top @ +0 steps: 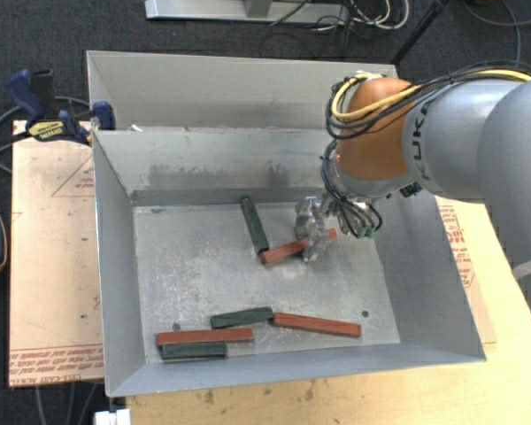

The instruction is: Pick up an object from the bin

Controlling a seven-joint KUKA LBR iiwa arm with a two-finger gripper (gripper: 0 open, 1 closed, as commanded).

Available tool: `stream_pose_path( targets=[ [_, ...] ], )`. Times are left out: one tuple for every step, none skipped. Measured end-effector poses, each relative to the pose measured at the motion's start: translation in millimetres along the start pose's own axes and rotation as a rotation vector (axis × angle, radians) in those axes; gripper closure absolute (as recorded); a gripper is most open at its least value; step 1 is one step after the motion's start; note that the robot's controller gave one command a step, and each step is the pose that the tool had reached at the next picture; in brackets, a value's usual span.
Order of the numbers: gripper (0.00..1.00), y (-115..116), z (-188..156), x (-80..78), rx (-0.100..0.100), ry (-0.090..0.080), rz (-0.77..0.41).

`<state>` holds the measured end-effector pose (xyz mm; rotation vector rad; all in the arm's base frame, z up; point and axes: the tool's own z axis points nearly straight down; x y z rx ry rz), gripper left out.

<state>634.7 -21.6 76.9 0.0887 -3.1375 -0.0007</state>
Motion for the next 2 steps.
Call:
stream_pose_path(
  targets=[
    [1.0,-38.9,-112.3,18.6,0.001,-0.013,0.155],
    [1.0,-40.6,-163.2,-3.2,0.0,-0.014,0.205]
  ],
)
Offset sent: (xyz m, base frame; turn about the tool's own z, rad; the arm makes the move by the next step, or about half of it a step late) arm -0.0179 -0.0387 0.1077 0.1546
